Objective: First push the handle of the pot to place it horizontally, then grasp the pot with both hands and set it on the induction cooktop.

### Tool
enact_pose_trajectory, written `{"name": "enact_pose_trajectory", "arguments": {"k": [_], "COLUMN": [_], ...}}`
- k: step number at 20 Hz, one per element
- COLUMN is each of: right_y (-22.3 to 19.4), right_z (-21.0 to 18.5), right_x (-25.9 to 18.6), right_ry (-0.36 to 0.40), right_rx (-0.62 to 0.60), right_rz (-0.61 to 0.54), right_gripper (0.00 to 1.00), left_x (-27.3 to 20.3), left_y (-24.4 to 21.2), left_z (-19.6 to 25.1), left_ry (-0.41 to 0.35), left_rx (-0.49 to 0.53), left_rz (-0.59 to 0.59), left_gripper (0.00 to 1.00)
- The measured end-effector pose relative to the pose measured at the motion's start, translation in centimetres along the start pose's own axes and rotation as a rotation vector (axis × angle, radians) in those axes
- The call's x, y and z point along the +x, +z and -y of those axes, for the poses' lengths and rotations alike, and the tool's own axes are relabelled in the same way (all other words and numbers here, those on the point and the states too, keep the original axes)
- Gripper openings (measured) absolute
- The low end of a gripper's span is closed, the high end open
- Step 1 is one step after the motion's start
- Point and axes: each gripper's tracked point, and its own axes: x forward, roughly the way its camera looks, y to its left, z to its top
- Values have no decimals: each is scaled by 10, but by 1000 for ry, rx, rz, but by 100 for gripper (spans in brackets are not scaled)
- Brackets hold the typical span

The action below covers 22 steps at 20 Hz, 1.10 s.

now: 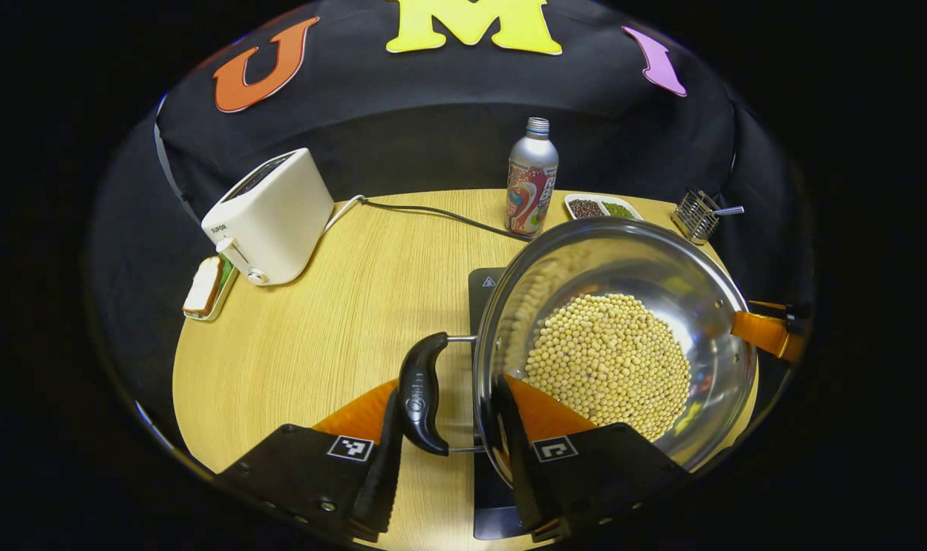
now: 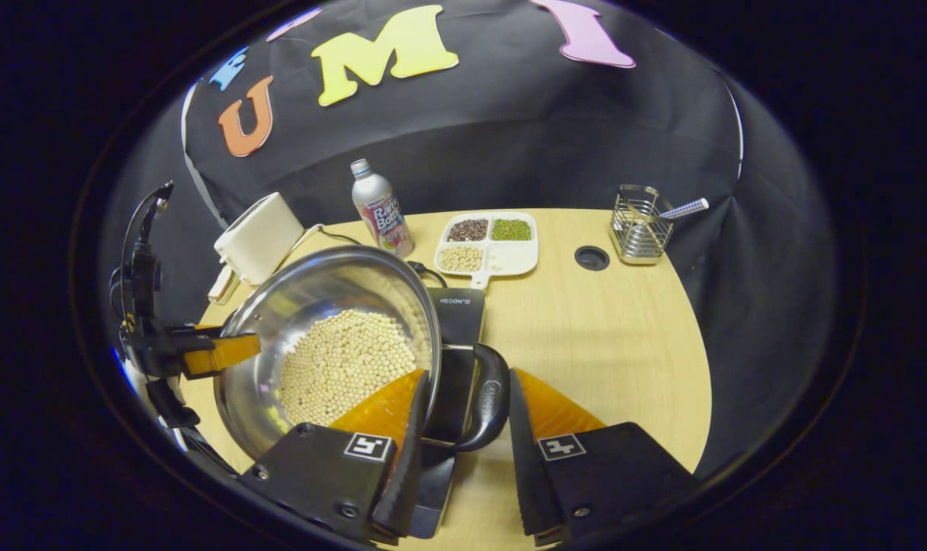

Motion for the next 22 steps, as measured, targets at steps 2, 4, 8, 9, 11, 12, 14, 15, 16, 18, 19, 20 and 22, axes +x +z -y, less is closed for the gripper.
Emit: {"name": "enact_pose_trajectory", "arguments": {"k": [2,4,8,9,11,12,14,15,16,18,19,20,22], "right_y": [1,1,4,1,-5,-7,-10,-10,-9,-6,-4,-1,9], "right_z": [2,5,8,8,7,6,6,7,6,5,5,3,-3], "right_x": [0,-4,-25,-28,-37,-39,-42,-44,-49,-56,-61,-68,-81], "right_ry": [16,23,11,9,8,6,-2,-5,-13,-31,-45,-51,-66], "right_rx": [-5,-7,-67,-85,-102,-97,-99,-104,-107,-123,-139,-151,-158], "right_rz": [20,40,123,132,141,144,148,148,155,180,192,217,277], "right_gripper": [58,71,84,81,86,87,89,88,92,89,89,91,92], "left_x": [-1,-3,-27,-33,-42,-46,-58,-67,-74,-85,-94,-103,-118], "left_y": [1,-8,2,3,5,6,5,3,4,5,7,3,4], "left_z": [1,2,0,4,5,5,8,8,6,5,3,-1,-6], "left_ry": [-2,-1,41,33,40,44,42,45,49,51,52,55,46], "left_rx": [17,27,45,41,45,42,26,19,14,6,6,7,10], "left_rz": [2,-22,106,122,154,168,183,198,218,238,251,265,300], "left_gripper": [66,85,97,97,97,97,97,97,97,97,100,97,97]}}
